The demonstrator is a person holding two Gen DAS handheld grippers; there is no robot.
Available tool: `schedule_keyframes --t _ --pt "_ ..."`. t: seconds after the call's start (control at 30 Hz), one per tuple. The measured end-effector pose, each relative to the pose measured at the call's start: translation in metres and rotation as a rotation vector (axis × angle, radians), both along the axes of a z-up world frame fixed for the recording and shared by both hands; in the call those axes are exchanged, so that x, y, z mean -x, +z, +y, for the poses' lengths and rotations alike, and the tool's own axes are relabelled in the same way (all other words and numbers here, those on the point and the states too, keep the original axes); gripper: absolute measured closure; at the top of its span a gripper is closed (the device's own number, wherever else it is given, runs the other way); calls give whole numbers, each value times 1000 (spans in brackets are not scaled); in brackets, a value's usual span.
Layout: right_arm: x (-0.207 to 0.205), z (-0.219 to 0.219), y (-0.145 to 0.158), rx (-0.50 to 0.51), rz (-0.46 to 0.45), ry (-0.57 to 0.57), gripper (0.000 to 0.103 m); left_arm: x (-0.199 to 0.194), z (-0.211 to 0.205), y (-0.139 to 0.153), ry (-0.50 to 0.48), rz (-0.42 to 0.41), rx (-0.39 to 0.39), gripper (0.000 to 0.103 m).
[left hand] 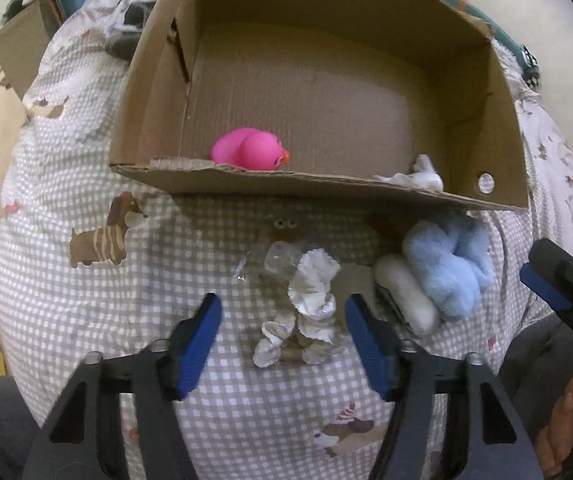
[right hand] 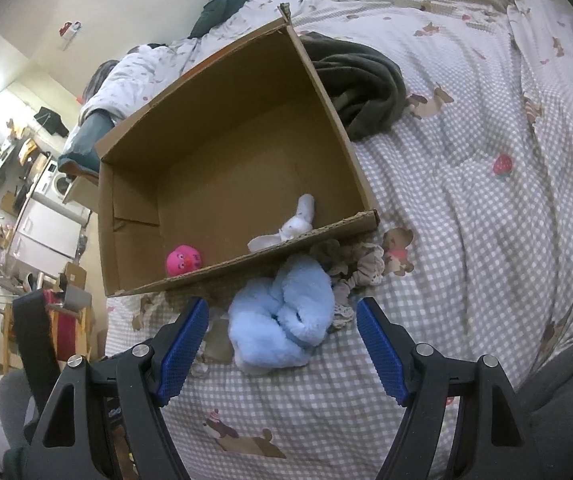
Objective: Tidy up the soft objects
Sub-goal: 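Grasp the white lace scrunchie with the left gripper while the right grasps the blue plush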
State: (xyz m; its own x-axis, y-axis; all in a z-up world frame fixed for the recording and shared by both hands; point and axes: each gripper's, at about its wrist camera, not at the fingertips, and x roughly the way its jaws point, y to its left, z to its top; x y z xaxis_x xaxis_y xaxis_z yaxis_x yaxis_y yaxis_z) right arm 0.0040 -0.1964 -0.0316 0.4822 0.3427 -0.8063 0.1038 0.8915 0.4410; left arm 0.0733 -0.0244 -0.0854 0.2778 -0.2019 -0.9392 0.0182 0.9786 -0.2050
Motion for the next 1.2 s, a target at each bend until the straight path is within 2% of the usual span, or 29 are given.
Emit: schedule_keyframes --t 0.03,0.1,0.2,0.23,0.37,0.57,0.67,0.83,1.13,1.17,1.2 --pt "0 1 0 2 0 2 22 -2 1 -2 7 8 5 59" --pt "-1 3 -1 8 3 4 22 -4 2 -7 20 29 29 64" --pt "-2 5 -3 24 13 4 22 -4 -1 -5 10 16 26 74" --pt "-3 6 -5 33 16 3 22 -4 -2 -3 2 17 32 84" --pt "-4 6 -5 41 14 1 22 0 -2 4 -14 21 42 92" --pt "-2 0 -4 36 9 -18 22 24 27 44 83 -69 60 92" --pt "-2 -4 -5 14 19 -33 22 35 35 61 135 -124 32 92" --pt "-4 -7 -8 0 31 -43 22 46 53 56 186 -100 44 92" --pt "-21 -7 -20 -14 60 -71 22 39 48 47 169 -101 33 92" --pt "-25 -7 -21 -12 61 -72 24 38 47 47 167 -101 32 92" --pt "-28 -6 -22 -10 63 -67 31 37 46 46 166 -100 31 92"
